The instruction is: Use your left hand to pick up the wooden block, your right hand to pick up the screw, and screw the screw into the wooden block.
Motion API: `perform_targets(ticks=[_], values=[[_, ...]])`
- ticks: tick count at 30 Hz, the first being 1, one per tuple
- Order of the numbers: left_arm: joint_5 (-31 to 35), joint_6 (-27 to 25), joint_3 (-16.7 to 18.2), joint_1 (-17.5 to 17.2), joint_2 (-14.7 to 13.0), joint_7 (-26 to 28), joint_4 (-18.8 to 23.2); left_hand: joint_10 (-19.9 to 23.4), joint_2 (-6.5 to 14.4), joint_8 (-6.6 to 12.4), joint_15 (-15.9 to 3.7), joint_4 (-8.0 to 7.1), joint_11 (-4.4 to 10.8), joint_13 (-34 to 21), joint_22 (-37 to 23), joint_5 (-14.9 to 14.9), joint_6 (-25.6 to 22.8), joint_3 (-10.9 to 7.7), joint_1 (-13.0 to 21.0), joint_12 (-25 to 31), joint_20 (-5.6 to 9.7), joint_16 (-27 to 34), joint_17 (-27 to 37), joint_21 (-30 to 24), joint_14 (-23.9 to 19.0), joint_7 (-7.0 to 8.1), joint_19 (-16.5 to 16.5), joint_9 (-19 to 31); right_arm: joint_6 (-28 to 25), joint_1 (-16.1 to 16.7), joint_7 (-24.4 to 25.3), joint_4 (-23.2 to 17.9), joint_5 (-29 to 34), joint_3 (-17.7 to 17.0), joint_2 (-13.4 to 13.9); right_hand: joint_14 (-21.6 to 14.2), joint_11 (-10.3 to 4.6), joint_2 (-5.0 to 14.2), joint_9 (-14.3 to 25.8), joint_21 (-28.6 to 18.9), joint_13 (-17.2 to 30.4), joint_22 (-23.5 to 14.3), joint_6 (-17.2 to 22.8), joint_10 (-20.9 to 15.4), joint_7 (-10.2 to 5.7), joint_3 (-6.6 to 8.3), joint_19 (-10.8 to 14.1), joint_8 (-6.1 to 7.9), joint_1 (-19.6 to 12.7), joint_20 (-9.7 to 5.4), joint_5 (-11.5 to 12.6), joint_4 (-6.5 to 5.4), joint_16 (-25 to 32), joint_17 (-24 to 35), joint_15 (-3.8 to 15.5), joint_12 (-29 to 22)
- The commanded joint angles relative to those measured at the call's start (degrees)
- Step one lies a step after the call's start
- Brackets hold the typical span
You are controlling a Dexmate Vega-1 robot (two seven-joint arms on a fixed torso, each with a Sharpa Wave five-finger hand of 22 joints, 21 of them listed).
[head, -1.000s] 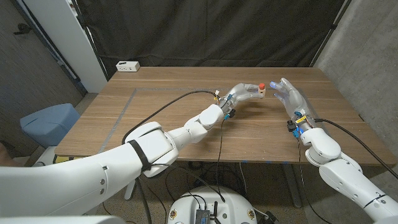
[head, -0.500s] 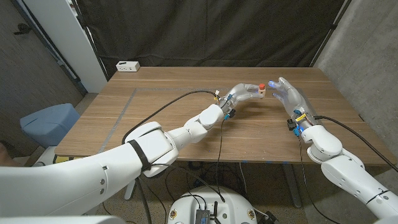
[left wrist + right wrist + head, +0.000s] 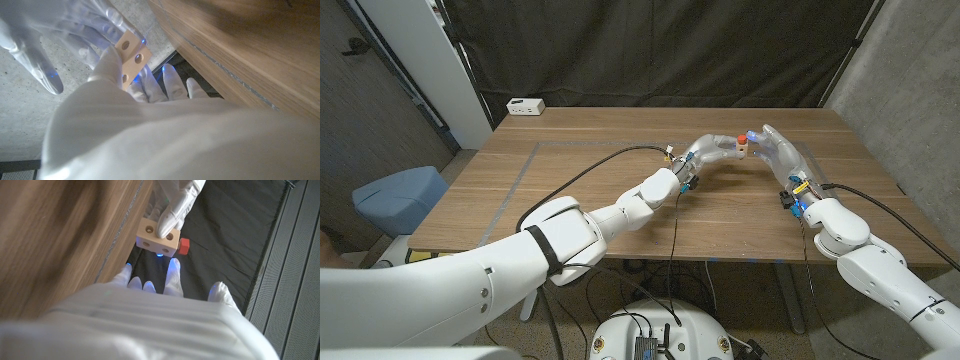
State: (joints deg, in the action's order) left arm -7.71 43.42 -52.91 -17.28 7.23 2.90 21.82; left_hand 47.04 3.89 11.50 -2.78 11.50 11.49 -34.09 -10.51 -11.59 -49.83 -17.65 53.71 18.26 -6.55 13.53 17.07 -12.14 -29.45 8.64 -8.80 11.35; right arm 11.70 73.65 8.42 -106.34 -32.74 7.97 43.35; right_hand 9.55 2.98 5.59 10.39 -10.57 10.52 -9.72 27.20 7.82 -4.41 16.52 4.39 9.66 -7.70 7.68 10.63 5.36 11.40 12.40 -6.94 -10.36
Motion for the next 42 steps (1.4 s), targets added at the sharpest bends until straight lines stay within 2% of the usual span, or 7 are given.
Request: perform_targets(ticks=[1, 11, 33, 42], values=[[0.2, 0.6, 0.2, -0.3, -0.1, -0.2, 0.1, 0.7, 3.5, 0.43, -5.19, -2.88, 0.11, -0.1, -0.3, -0.4, -0.5, -3.29, -3.2, 0.5, -0.24, 0.2, 0.1, -0.1, 0.4, 0.05, -0.3, 0.3, -0.3, -0.5, -0.6, 0.0, -0.5, 0.4, 0.7, 1.7, 0.14, -0.12, 0.0, 0.1, 0.1, -0.2, 0.5, 0.3, 0.15, 0.14, -0.3, 0.64, 0.6, 0.11, 0.3, -0.39, -0.1, 0.3, -0.27, 0.1], [-0.1, 0.5, 0.5, -0.5, 0.0, -0.8, 0.2, 0.5, 3.6, 0.36, -5.14, -2.9, 0.16, -0.1, -0.3, -0.4, -0.3, -3.35, -3.2, 0.4, -0.25, 0.2, 0.1, -0.1, 0.4, 0.04, -0.3, 0.3, -0.2, 0.1, -0.2, -0.7, -0.3, 0.1, 1.0, 1.7, -0.2, -0.06, 0.0, -0.1, 0.1, -0.2, 2.3, 0.1, 0.44, 0.23, -0.4, 1.41, 0.7, 0.11, 0.4, -0.43, 0.1, 0.3, -0.26, -0.3], [-0.2, -0.2, 0.8, -0.5, 0.0, -1.7, 0.2, 0.8, 3.3, 0.49, -5.18, -2.86, 0.33, -0.1, -0.3, -0.4, -0.6, -3.27, -3.3, 0.4, -0.16, 0.5, 0.0, -0.1, 0.1, 0.24, -0.3, 0.3, -0.3, 0.7, 1.1, -1.3, 0.0, -0.2, 0.7, 1.4, -1.61, 0.11, 0.0, -0.3, 0.1, -0.2, 4.7, -0.9, 0.57, 0.63, -0.2, 2.06, 0.3, 0.07, 0.5, -0.16, 0.2, 0.0, -0.18, -0.8], [-0.5, -1.0, 0.8, -0.3, 0.2, -2.0, 0.1, 1.0, 3.2, 0.65, -5.2, -2.91, 0.29, 0.0, -0.3, -0.3, -1.1, -3.13, -3.4, 0.5, -0.05, 0.6, 0.1, -0.2, -0.1, 0.17, -0.4, 0.3, -0.3, 0.7, 1.4, -1.3, 0.0, -0.2, 0.4, 1.1, -1.5, 0.12, 0.1, -0.5, 0.1, -0.2, 6.0, -1.4, 0.99, 0.81, 0.1, 2.35, 0.2, 0.0, 0.5, 0.0, 0.4, -0.1, -0.17, -0.9]])
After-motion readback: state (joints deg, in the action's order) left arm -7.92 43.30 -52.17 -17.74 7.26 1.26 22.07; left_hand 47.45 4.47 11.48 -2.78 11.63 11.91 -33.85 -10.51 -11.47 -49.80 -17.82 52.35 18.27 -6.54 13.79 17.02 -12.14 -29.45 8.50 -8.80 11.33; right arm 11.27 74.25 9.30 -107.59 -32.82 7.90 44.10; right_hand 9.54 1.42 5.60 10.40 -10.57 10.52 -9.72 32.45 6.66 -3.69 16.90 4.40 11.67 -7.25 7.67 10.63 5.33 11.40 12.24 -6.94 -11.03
